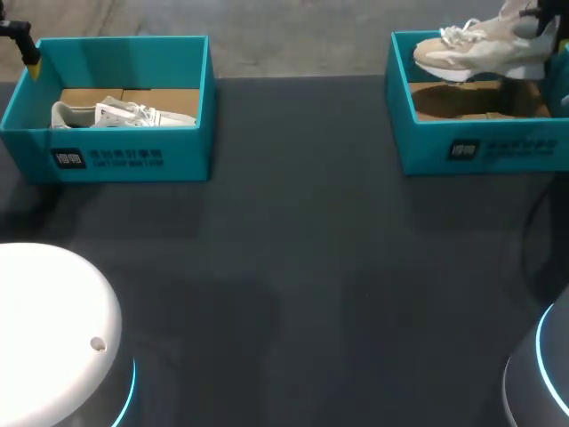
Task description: Take the shoe out of the shoebox, open the shoe tongue, remove and reinsert the insole, then place the shoe into the shoebox
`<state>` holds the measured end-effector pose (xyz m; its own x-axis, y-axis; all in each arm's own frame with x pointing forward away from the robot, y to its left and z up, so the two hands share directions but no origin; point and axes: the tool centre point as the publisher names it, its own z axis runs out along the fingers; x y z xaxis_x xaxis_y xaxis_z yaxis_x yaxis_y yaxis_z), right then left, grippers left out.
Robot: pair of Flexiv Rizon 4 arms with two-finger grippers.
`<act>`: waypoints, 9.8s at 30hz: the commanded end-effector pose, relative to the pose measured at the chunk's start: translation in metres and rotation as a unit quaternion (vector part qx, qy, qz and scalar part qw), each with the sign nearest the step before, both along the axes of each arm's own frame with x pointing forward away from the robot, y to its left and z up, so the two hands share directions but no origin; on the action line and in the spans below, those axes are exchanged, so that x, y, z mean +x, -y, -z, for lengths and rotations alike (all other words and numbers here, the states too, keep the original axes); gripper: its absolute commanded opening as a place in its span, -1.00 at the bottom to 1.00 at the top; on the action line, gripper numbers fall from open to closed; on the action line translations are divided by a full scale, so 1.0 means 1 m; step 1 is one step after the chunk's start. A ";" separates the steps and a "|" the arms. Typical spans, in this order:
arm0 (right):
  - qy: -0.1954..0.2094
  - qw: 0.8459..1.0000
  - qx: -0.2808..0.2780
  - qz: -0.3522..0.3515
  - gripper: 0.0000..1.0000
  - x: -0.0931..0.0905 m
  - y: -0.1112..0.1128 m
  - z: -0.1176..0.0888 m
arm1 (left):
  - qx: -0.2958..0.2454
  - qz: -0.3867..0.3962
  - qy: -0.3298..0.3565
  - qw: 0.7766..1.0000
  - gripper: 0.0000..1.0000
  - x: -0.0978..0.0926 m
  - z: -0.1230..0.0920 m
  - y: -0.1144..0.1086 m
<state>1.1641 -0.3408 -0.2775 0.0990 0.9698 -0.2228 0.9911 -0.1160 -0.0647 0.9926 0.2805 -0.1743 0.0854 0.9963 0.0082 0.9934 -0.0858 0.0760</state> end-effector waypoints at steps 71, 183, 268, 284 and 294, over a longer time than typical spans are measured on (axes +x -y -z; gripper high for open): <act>0.187 0.982 -0.021 0.019 -1.00 -0.275 -0.221 -0.156 | 0.002 0.000 0.001 1.000 1.00 -0.001 -0.001 0.000; 0.068 0.997 0.012 -0.021 -1.00 -0.501 -0.430 0.095 | 0.002 0.000 0.001 1.000 1.00 -0.001 -0.001 0.000; 0.172 0.845 0.281 -0.420 1.00 -0.501 -0.401 0.007 | 0.002 0.000 0.001 1.000 1.00 -0.001 -0.001 0.000; 0.298 0.664 0.386 -0.566 1.00 -0.496 -0.360 0.027 | 0.002 0.000 0.001 1.000 1.00 -0.001 -0.001 0.000; 0.300 0.661 0.384 -0.571 1.00 -0.493 -0.362 0.033 | 0.002 0.000 0.001 1.000 1.00 -0.001 -0.001 0.000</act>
